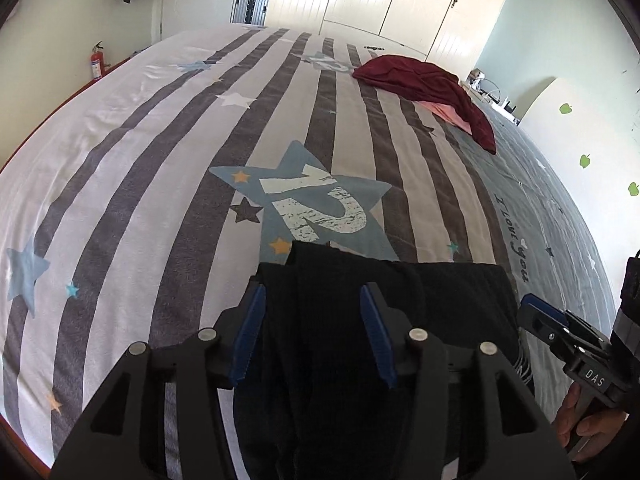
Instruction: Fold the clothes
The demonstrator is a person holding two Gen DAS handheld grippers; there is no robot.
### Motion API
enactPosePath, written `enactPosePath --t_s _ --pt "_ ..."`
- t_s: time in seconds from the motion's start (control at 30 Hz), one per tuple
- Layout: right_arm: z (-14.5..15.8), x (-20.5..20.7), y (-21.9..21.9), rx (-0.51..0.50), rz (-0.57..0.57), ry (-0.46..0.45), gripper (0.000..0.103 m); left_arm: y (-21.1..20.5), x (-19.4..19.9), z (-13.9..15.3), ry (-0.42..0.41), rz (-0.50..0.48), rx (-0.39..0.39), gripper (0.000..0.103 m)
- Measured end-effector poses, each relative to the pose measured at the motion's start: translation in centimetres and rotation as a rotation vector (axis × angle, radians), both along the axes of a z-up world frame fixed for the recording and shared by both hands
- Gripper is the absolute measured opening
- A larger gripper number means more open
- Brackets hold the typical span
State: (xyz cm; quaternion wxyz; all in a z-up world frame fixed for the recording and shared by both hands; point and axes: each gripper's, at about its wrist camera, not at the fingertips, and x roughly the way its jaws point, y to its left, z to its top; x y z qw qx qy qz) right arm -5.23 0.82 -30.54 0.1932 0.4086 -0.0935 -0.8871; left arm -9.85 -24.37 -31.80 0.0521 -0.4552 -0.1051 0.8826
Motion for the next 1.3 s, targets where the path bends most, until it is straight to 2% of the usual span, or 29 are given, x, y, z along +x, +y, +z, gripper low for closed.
enactPosePath --t_s 0.1,0.2,0.23,0.33,0.47,0.6,0.67,0.7,0.77,0.9,1.0,1.03,1.13,1.23,1.3 --pt "-1.0 -2.0 -0.3 0.014 -0.019 -0.022 0.037 0.0 -1.7 -1.0 -0.025 -0.023 0.005 0.046" --pt "-2.6 -2.8 -0.1 0.023 -0.015 -0.048 0.037 0.8 -2.3 -1.9 -0.022 -0.07 -0.07 0.019" --pt "-3.2 -2.8 0.0 0.024 -0.014 -0.049 0.037 0.6 -2.2 -2.0 -0.017 -0.071 -0.068 0.01" --pt "-4.2 -2.2 0.0 0.022 -0.018 -0.042 0.035 -0.2 -1.4 -2.0 0.013 -0.063 -0.054 0.003" --pt "-5.0 -1.1 0.7 0.019 -0.033 -0.027 0.03 -0.9 0.1 -1.4 0.057 -0.024 -0.095 0.002" --pt "-5.4 -1.0 1.5 0.012 -0.045 -0.037 0.023 -4.3 1.5 -1.5 0.059 0.156 -0.153 0.0" --pt "-5.7 -1.1 1.9 0.008 -0.055 -0.048 0.022 -7.2 2.0 -2.3 0.015 0.225 -0.078 0.0" --pt "-5.5 -1.0 1.9 0.009 -0.053 -0.041 0.022 -8.1 2.3 -2.4 0.007 0.244 -0.067 0.0" --pt "-5.4 -0.8 1.7 0.008 -0.05 -0.033 0.022 -8.3 2.7 -2.0 0.019 0.215 -0.065 0.0" --pt "-4.3 -0.6 1.9 0.001 -0.062 -0.023 0.024 -6.7 2.1 -0.3 0.069 0.134 -0.013 0.002" --pt "-2.9 -0.9 1.7 0.036 -0.071 0.005 0.025 -3.8 0.7 1.0 0.09 0.051 0.003 0.012" --pt "-2.5 -1.1 1.7 0.044 -0.073 0.016 0.025 -2.4 0.5 1.5 0.102 0.021 -0.014 0.013" --pt "-1.4 -2.2 1.3 0.045 -0.076 0.04 0.033 1.8 0.5 2.2 0.115 -0.095 0.03 0.012" --pt "-1.5 -3.4 0.2 0.036 -0.052 0.021 0.033 5.4 0.0 0.4 0.051 -0.146 -0.056 0.012" --pt "-2.6 -3.9 -1.0 0.067 -0.035 -0.018 0.033 5.9 -0.1 -1.8 0.007 -0.13 -0.11 0.01"
